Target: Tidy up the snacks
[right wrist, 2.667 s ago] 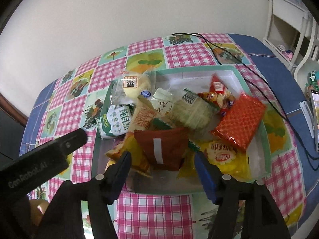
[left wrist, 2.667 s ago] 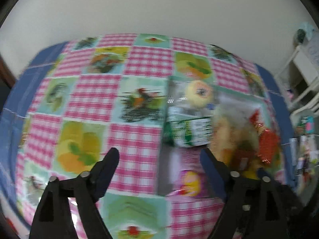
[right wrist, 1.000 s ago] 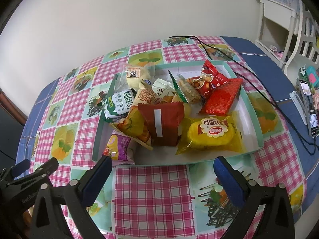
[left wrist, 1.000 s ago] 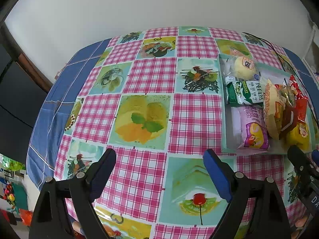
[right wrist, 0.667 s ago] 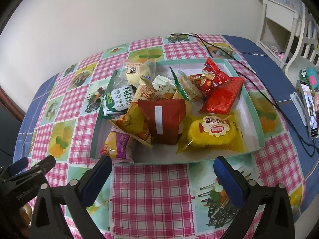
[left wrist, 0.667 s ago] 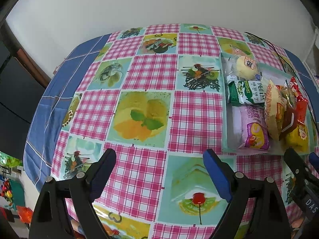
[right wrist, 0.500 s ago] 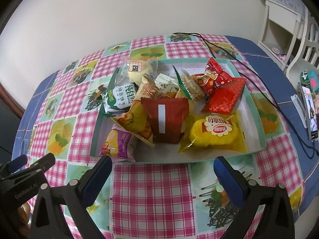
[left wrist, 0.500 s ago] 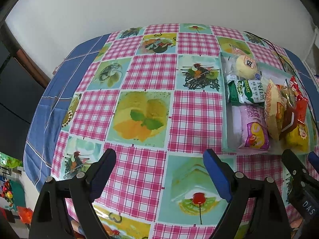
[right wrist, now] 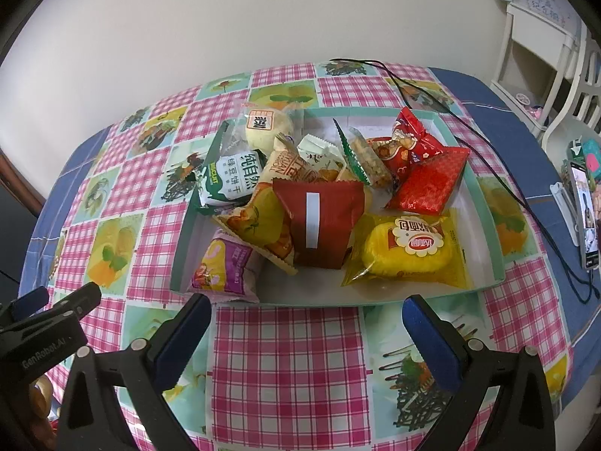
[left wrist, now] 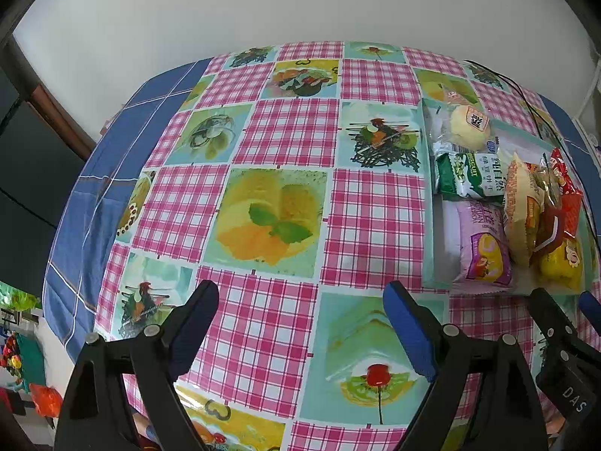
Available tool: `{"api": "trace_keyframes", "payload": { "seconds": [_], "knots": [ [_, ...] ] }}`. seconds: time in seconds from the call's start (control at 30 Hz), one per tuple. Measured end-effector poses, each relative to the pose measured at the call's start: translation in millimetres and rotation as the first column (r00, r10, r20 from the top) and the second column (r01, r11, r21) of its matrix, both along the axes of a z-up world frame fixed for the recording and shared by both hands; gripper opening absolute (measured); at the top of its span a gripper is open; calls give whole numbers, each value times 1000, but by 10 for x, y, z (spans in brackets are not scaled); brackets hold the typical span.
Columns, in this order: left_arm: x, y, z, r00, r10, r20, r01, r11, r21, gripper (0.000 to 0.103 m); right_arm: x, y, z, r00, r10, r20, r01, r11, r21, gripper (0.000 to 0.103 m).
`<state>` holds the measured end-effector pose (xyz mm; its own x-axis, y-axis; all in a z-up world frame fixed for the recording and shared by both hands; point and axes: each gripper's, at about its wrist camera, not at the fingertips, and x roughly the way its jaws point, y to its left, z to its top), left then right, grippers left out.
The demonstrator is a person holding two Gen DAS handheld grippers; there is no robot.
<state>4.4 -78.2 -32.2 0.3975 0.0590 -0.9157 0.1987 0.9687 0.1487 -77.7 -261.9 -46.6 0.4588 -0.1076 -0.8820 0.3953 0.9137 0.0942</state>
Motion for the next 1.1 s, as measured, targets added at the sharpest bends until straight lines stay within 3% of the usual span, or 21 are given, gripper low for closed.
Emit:
{"api": "trace_keyframes", "payload": {
  "seconds": [0.8, 1.1],
  "knots": [
    [18, 35, -15, 1000, 12, -6, -12, 1000, -3, 90, 16, 24, -17, 1000, 6, -12, -6, 1000, -3, 103],
    [-49, -51, 57, 999, -29, 42, 28, 999, 20, 90, 17, 17, -28, 1000, 10, -16, -10, 1000, -5, 103]
  ]
}}
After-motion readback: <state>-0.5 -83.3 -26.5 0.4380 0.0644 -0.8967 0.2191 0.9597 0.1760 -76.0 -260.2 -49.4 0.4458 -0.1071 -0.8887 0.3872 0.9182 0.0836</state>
